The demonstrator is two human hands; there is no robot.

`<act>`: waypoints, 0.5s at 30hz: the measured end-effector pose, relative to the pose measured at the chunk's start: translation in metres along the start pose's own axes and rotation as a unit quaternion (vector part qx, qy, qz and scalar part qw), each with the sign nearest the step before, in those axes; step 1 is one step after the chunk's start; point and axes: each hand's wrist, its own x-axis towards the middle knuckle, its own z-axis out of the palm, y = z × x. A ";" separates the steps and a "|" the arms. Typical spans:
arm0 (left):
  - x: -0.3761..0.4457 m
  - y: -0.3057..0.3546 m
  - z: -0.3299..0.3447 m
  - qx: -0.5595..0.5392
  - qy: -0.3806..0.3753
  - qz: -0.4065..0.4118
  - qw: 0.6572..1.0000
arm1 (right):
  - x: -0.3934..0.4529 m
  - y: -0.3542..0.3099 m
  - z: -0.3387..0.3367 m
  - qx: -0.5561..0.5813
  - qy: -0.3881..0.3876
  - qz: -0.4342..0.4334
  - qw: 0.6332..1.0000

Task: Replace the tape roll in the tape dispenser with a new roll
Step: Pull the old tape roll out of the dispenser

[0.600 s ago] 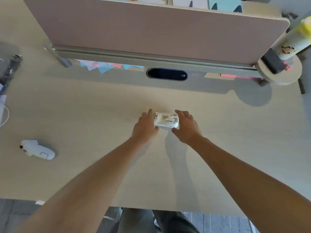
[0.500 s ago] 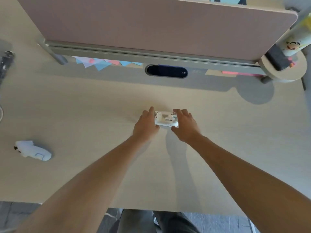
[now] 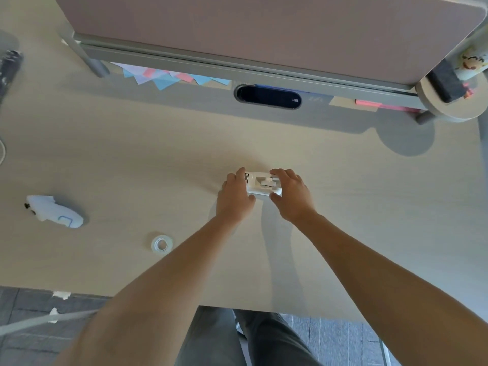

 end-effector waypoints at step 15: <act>-0.106 -0.046 0.045 -0.040 0.035 -0.002 0.999 | -0.098 0.011 0.051 0.054 0.007 -0.008 0.998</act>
